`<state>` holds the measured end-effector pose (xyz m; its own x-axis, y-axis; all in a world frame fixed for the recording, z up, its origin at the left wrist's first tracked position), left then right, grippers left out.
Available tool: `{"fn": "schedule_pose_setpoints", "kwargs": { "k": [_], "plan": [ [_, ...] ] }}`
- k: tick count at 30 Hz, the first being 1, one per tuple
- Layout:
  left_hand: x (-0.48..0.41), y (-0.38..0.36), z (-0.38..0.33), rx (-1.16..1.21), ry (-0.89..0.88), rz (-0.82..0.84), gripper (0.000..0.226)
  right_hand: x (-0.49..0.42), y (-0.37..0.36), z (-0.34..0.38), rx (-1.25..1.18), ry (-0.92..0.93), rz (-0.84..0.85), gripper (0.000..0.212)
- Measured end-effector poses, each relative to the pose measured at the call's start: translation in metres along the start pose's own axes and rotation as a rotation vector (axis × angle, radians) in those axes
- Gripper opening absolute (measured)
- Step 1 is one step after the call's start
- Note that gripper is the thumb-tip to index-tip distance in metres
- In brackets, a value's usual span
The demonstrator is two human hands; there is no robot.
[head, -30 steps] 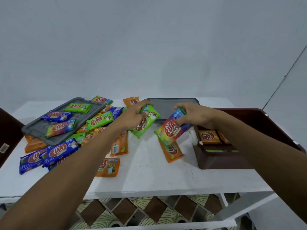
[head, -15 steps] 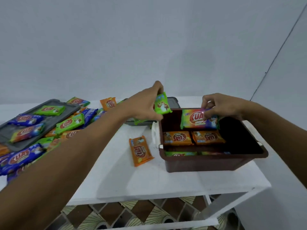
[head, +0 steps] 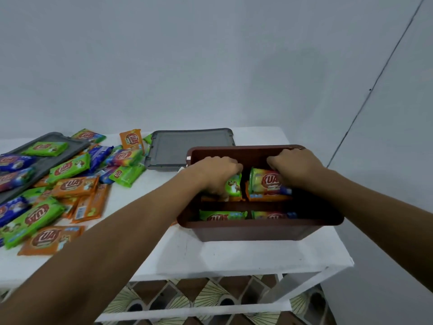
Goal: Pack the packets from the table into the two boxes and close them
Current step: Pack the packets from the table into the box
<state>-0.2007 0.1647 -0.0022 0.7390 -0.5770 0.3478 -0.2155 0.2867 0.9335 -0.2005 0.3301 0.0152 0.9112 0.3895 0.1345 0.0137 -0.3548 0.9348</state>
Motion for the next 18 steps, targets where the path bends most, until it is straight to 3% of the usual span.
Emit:
{"fn": "schedule_pose_setpoints", "kwargs": {
  "k": [4, 7, 11, 18],
  "plan": [
    [-0.003, -0.011, -0.01, -0.161, 0.005, 0.012, 0.078, -0.001, -0.007, 0.003, -0.04, 0.061, 0.024, 0.016],
    [-0.003, -0.009, -0.01, -0.245, 0.027, -0.05, 0.07, -0.002, -0.012, 0.007, -0.071, 0.122, 0.077, 0.037],
    [-0.004, -0.012, -0.012, -0.222, 0.073, -0.005, 0.08, -0.003, -0.024, 0.01, -0.026, 0.16, 0.18, 0.066],
    [-0.008, -0.016, -0.008, -0.22, 0.114, 0.026, 0.086, -0.007, -0.024, 0.016, 0.01, 0.156, 0.115, 0.076]
  ]
}}
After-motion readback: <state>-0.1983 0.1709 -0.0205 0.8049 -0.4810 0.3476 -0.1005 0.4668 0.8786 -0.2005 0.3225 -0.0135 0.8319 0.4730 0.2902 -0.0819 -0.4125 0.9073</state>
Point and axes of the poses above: each hand's wrist, its own x-axis away from the middle knuckle, its own y-axis out of the back of the hand, z = x × y, the point moved 5 cm from there along -x, towards the middle knuckle, and after that the axes turned 7 degrees about z, right-handed, at the moved point
